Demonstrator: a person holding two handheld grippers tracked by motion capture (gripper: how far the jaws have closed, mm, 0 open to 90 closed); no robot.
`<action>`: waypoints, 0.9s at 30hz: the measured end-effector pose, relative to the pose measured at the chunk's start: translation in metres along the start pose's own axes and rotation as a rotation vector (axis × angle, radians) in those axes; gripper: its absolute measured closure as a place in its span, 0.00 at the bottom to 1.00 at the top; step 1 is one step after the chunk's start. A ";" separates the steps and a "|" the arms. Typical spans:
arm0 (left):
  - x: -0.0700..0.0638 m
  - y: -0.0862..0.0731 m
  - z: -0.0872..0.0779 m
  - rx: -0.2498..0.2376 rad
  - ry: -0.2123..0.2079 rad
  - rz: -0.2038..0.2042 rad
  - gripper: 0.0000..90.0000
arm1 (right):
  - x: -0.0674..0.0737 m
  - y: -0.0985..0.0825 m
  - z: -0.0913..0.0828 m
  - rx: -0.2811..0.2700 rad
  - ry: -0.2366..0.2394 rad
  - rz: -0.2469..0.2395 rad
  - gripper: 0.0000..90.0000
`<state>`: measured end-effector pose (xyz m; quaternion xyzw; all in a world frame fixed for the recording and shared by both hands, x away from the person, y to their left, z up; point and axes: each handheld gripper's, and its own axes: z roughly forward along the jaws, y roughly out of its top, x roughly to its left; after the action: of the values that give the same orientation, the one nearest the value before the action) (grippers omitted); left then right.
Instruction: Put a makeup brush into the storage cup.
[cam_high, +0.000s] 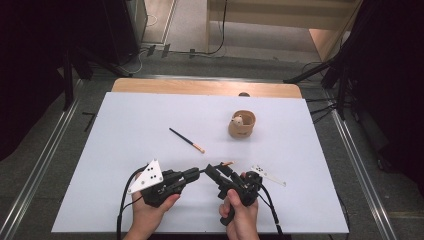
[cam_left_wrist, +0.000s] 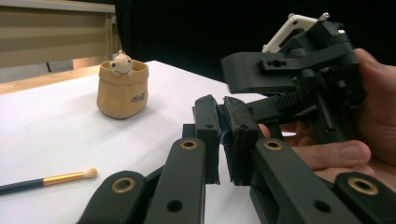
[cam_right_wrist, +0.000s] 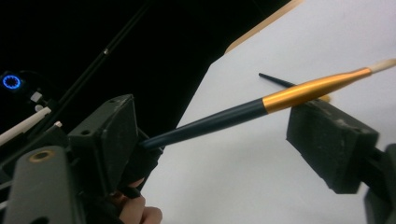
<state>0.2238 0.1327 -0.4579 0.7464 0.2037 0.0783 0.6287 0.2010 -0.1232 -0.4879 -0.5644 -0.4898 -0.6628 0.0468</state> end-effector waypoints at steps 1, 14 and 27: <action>0.000 0.000 0.000 0.000 0.000 0.000 0.96 | -0.001 0.000 0.000 0.000 0.002 0.009 0.24; -0.002 -0.001 0.001 0.009 -0.014 0.016 0.96 | -0.013 -0.002 -0.003 -0.022 0.020 0.089 0.56; 0.012 -0.002 -0.004 0.103 0.035 -0.047 0.00 | -0.011 0.009 -0.015 -0.054 0.032 -0.114 0.94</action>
<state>0.2329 0.1418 -0.4611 0.7713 0.2361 0.0658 0.5874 0.1997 -0.1435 -0.4892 -0.5260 -0.5024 -0.6863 0.0017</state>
